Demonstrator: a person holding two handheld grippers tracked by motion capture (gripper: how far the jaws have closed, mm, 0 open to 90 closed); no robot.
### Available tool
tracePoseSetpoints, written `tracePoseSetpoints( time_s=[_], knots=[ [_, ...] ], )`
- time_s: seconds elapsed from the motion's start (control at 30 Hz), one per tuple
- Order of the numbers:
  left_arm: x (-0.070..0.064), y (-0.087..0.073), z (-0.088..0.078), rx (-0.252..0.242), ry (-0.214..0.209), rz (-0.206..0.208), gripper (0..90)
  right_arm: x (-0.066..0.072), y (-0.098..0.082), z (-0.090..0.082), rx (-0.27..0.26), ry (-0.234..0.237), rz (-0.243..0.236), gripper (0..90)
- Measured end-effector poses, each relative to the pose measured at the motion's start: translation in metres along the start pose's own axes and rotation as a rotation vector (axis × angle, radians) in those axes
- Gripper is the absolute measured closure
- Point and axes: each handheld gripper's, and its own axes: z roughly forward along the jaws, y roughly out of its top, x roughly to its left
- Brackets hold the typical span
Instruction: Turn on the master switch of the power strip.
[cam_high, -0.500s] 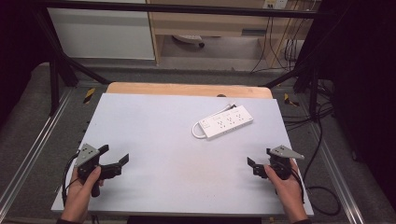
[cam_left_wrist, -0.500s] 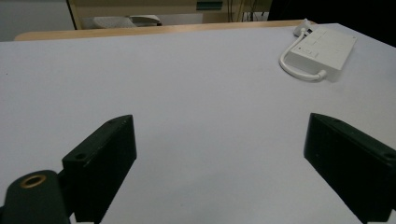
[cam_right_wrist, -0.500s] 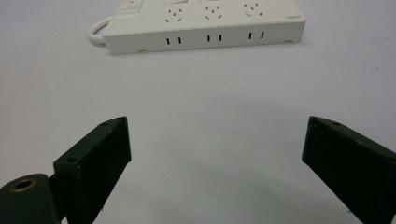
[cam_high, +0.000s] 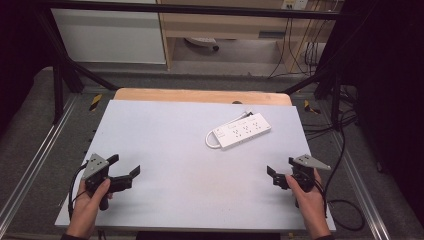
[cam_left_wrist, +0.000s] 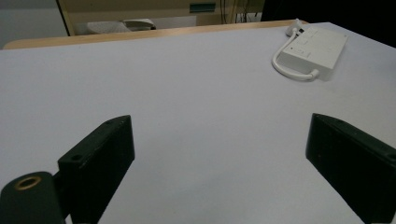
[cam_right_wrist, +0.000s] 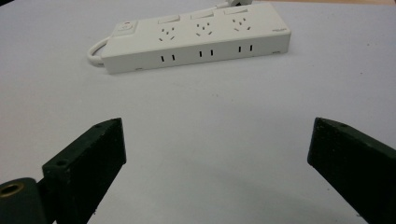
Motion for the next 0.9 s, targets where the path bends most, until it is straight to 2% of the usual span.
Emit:
tracePoseSetpoints(
  time_s=[0.23,0.33,0.43,0.53,0.9],
  knots=[
    [0.004,0.006,0.007,-0.03,0.007,0.019,7.5,-0.001,0.003,-0.004,-0.026,0.007,0.027,4.1],
    [0.008,0.006,0.012,-0.027,0.012,0.03,7.5,-0.002,0.006,-0.006,-0.039,0.003,0.036,4.2],
    [0.01,0.005,0.014,-0.022,0.005,0.008,7.5,-0.002,0.01,-0.008,-0.055,0.011,0.049,4.3],
    [0.012,0.003,0.012,-0.014,0.015,0.005,7.6,-0.002,0.015,-0.009,-0.069,0.009,0.052,4.1],
    [0.014,-0.001,0.009,0.017,0.035,-0.006,7.4,0.005,0.027,-0.001,-0.07,0.03,0.029,3.9]
  ],
)
